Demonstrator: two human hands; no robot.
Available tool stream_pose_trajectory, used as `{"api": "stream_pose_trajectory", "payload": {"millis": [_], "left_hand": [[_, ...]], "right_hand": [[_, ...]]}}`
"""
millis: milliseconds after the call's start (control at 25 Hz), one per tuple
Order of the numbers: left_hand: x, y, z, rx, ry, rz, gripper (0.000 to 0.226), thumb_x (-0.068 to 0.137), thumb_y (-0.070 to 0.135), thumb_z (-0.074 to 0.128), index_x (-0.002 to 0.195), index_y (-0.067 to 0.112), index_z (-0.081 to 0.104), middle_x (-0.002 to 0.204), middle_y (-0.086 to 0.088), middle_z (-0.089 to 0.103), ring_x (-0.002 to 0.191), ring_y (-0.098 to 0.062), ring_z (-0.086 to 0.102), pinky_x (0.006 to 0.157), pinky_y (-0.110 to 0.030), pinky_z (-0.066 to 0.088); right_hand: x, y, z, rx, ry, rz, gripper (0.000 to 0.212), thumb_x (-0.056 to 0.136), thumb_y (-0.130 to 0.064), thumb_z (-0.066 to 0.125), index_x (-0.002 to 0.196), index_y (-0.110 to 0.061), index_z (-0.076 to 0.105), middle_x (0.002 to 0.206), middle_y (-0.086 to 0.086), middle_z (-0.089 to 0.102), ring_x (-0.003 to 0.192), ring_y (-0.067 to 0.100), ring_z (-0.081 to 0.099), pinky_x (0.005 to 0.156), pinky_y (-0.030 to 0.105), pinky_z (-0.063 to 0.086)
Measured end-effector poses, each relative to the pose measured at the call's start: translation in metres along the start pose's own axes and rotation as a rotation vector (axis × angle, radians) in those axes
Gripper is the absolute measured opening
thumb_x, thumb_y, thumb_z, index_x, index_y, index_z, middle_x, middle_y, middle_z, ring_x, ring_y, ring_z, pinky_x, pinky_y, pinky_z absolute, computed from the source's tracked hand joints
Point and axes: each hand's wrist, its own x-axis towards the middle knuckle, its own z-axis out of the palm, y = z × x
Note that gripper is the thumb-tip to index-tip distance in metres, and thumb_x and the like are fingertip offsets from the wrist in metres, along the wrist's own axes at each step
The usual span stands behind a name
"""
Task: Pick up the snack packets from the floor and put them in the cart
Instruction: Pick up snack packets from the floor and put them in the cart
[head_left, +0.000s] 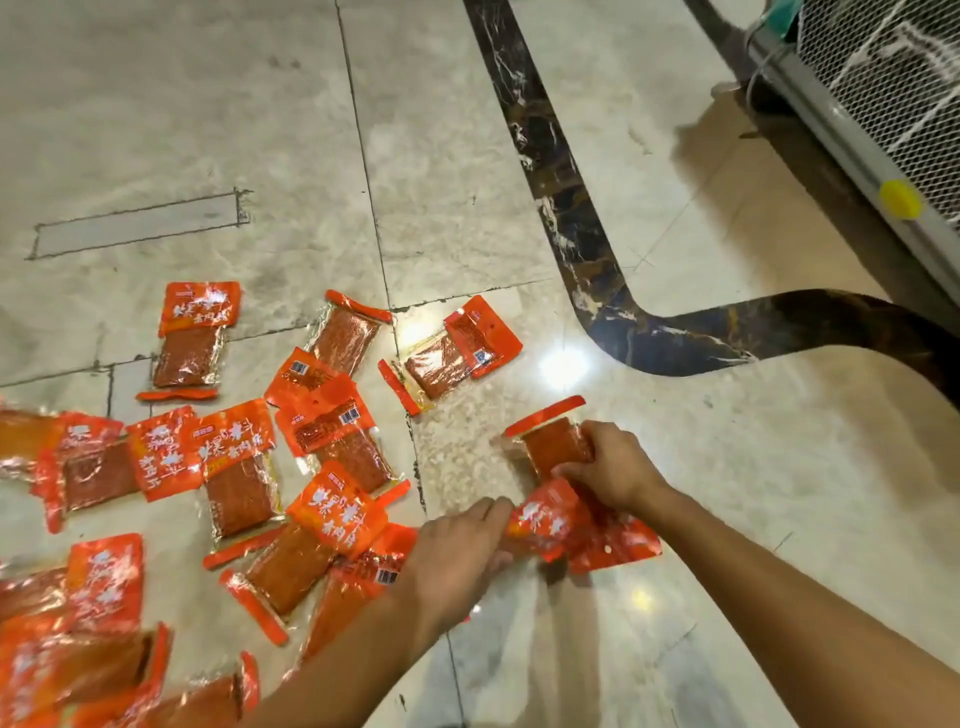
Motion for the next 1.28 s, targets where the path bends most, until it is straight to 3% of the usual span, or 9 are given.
{"api": "stream_pose_trajectory", "payload": {"millis": [200, 280, 360, 560, 720, 920, 1080, 1200, 1280], "left_hand": [[-0.094, 0.058, -0.114, -0.837, 0.207, -0.356, 0.034, 0.091, 0.033, 0.075, 0.119, 0.032, 0.057, 0.111, 0.008, 0.073, 0.107, -0.018, 0.070, 0.088, -0.035, 0.058], [-0.132, 0.100, -0.207, -1.138, 0.248, -0.388, 0.028, 0.089, 0.019, 0.077, 0.104, 0.035, 0.059, 0.097, 0.014, 0.077, 0.098, -0.008, 0.073, 0.075, -0.020, 0.056], [-0.169, 0.141, -0.307, -1.252, 0.304, -0.323, 0.028, 0.089, 0.014, 0.077, 0.107, 0.030, 0.063, 0.098, 0.014, 0.080, 0.089, 0.000, 0.074, 0.068, -0.011, 0.054], [-0.289, 0.257, -0.549, -1.171, 0.362, -0.149, 0.041, 0.085, 0.020, 0.080, 0.123, 0.016, 0.065, 0.107, -0.001, 0.080, 0.097, -0.020, 0.077, 0.091, -0.044, 0.061], [-0.410, 0.339, -0.687, -1.115, 0.396, -0.006, 0.047, 0.083, 0.017, 0.083, 0.125, 0.014, 0.062, 0.112, -0.006, 0.078, 0.103, -0.026, 0.075, 0.097, -0.052, 0.057], [-0.522, 0.401, -0.742, -1.102, 0.343, 0.178, 0.040, 0.086, 0.011, 0.079, 0.124, 0.013, 0.065, 0.111, -0.008, 0.078, 0.102, -0.028, 0.075, 0.092, -0.048, 0.060], [-0.564, 0.421, -0.738, -0.999, 0.200, 0.326, 0.038, 0.085, 0.016, 0.079, 0.122, 0.016, 0.068, 0.107, -0.005, 0.079, 0.097, -0.023, 0.077, 0.089, -0.044, 0.060], [-0.583, 0.445, -0.722, -0.933, 0.080, 0.405, 0.048, 0.081, 0.024, 0.084, 0.125, 0.020, 0.066, 0.111, -0.004, 0.078, 0.100, -0.023, 0.076, 0.087, -0.045, 0.061], [-0.603, 0.477, -0.711, -0.907, 0.023, 0.465, 0.042, 0.084, 0.018, 0.081, 0.124, 0.015, 0.067, 0.107, -0.007, 0.079, 0.095, -0.024, 0.077, 0.073, -0.034, 0.063]], "right_hand": [[-0.138, -0.029, -0.110, 0.456, 0.053, 0.050, 0.026, 0.080, -0.030, 0.084, 0.099, -0.023, 0.068, 0.099, -0.005, 0.076, 0.086, 0.012, 0.072, 0.080, 0.030, 0.056], [-0.205, -0.065, -0.180, 0.590, 0.066, 0.018, 0.027, 0.082, -0.029, 0.082, 0.105, -0.021, 0.070, 0.101, -0.005, 0.078, 0.086, 0.010, 0.075, 0.080, 0.028, 0.058], [-0.269, -0.107, -0.260, 0.669, 0.120, -0.024, 0.029, 0.082, -0.027, 0.083, 0.107, -0.018, 0.071, 0.101, -0.003, 0.079, 0.087, 0.012, 0.076, 0.081, 0.033, 0.060], [-0.446, -0.217, -0.473, 0.859, 0.278, -0.107, 0.021, 0.079, -0.018, 0.086, 0.093, -0.015, 0.071, 0.087, 0.000, 0.079, 0.074, 0.011, 0.074, 0.068, 0.028, 0.059], [-0.604, -0.288, -0.585, 0.897, 0.356, -0.187, 0.030, 0.080, -0.014, 0.084, 0.103, -0.003, 0.069, 0.093, 0.009, 0.078, 0.070, 0.007, 0.072, 0.065, 0.021, 0.058], [-0.766, -0.317, -0.620, 0.932, 0.503, -0.183, 0.035, 0.076, -0.021, 0.089, 0.104, -0.011, 0.071, 0.093, 0.007, 0.080, 0.083, 0.023, 0.077, 0.076, 0.037, 0.062], [-0.860, -0.308, -0.602, 1.080, 0.742, -0.108, 0.022, 0.076, -0.007, 0.086, 0.093, -0.005, 0.073, 0.071, -0.001, 0.077, 0.058, 0.009, 0.072, 0.054, 0.021, 0.056], [-0.922, -0.291, -0.575, 1.232, 0.879, -0.024, 0.032, 0.075, -0.006, 0.085, 0.103, 0.002, 0.072, 0.089, 0.016, 0.078, 0.072, 0.025, 0.074, 0.070, 0.036, 0.062], [-0.965, -0.274, -0.556, 1.271, 0.943, 0.036, 0.040, 0.074, -0.009, 0.086, 0.109, 0.003, 0.071, 0.099, 0.022, 0.077, 0.083, 0.032, 0.073, 0.079, 0.042, 0.062]]}}
